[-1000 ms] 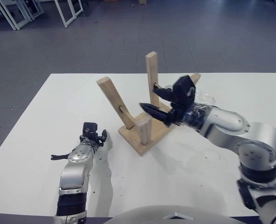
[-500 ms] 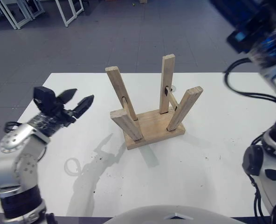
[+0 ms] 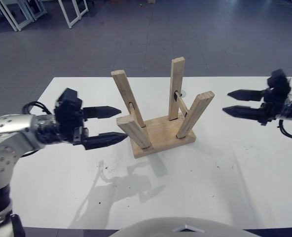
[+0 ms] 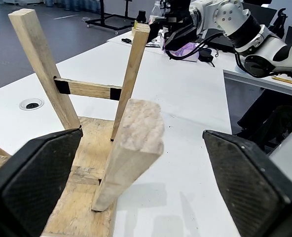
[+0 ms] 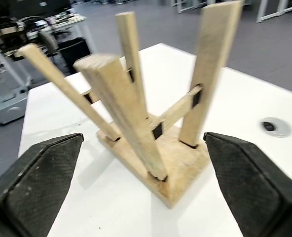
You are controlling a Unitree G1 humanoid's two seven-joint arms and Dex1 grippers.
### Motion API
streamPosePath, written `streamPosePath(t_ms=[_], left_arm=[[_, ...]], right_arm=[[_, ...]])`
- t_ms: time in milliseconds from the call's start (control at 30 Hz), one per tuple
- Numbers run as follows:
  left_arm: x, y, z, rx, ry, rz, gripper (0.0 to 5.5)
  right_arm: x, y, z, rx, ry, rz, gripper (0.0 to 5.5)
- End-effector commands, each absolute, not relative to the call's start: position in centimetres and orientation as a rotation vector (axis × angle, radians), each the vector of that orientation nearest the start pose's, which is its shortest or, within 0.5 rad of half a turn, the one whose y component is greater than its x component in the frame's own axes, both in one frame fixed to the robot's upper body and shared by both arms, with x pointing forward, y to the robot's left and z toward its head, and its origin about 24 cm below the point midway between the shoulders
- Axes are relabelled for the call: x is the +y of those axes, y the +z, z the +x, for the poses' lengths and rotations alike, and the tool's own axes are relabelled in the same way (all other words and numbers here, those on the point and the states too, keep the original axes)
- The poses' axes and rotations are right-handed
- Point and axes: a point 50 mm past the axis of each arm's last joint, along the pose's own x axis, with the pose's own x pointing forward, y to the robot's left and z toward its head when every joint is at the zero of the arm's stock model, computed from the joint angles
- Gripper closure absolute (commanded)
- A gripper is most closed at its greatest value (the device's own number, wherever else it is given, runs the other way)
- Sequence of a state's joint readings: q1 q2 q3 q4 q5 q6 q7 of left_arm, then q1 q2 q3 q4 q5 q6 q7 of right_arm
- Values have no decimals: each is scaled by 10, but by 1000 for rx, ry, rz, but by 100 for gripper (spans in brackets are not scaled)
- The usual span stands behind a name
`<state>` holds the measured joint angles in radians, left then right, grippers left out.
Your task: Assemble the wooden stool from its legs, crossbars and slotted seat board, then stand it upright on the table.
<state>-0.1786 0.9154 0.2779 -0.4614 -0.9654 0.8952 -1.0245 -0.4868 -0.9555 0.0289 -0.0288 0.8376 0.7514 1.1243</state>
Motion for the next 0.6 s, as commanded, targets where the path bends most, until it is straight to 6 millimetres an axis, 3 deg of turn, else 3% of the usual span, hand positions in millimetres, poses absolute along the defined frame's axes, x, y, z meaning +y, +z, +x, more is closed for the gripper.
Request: streamPosePath(t_ms=[33, 133, 333, 433, 533, 600], left_arm=[[204, 188, 225, 289, -1225, 20, 99], [203, 184, 231, 297, -1227, 22, 117], [206, 185, 237, 317, -1316, -32, 215], [206, 186, 233, 355, -1393, -73, 260], [208, 188, 217, 435, -1497, -151, 312], [213, 196, 201, 506, -1570, -231, 331]], right_arm=[[-201, 190, 288, 321, 1288, -40, 101], [-184, 187, 296, 311, 1333, -37, 101], [-169, 182, 280, 404, 1471, 101, 213], [-161, 183, 265, 457, 1537, 161, 265], [-155, 194, 242, 507, 1619, 274, 324], [-154, 204, 221, 560, 1702, 376, 333]])
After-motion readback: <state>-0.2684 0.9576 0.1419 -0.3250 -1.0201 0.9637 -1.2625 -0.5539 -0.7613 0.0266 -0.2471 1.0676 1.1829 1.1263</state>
